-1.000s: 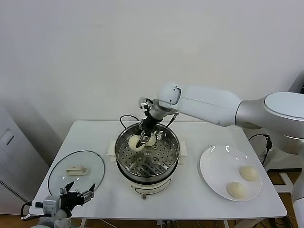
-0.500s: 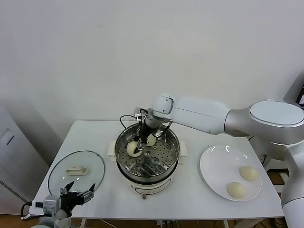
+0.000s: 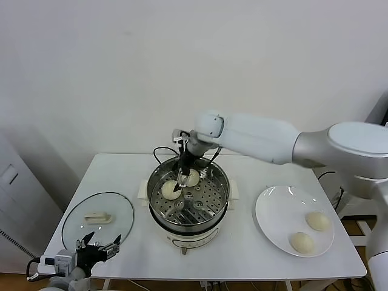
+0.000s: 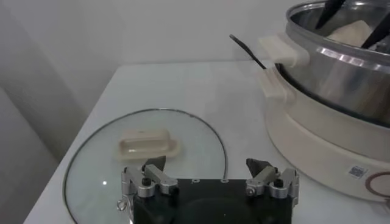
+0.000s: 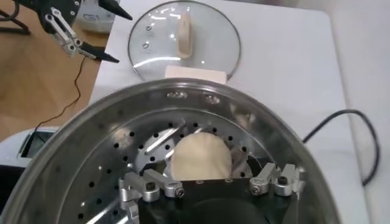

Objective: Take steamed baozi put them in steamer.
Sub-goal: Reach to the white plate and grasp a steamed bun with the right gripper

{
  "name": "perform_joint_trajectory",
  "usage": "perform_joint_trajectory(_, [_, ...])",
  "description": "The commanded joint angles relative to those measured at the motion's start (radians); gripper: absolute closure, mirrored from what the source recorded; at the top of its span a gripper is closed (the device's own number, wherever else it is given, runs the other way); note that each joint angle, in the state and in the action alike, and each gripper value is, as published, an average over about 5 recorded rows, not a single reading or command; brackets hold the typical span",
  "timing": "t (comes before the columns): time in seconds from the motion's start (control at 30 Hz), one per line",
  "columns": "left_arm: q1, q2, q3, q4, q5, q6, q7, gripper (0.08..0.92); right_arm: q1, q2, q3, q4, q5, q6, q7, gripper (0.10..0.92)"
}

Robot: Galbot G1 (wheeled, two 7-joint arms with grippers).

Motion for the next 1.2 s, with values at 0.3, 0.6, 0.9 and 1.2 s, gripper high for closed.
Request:
perform_joint_trajectory(0.3, [0.021,0.001,-0.010,-0.011,-0.002,-0.009,0.005,0.177,0.286,-0.496,-0.179,0.241,-0.205,0.080,-0.182,0.203])
perform_joint_trajectory(0.6, [0.026,0.003,-0.017,-0.026,-0.002,-0.008,0.004,0.177,0.198,-0.712,-0.160,0.303,-0.379,0.155,-0.233,0.203])
perform_joint_trajectory(0.9, [0.028,0.005,-0.016,-0.034,0.001,-0.003,0.000,0.177,-0.142,-0.803,0.089,0.313,-0.536,0.187,-0.223,0.203])
perform_joint_trajectory(1.2, [0.021,0.008,-0.010,-0.030,0.002,0.001,-0.003,0.177,-0.412,-0.826,0.298,0.289,-0.630,0.203,-0.229,0.203])
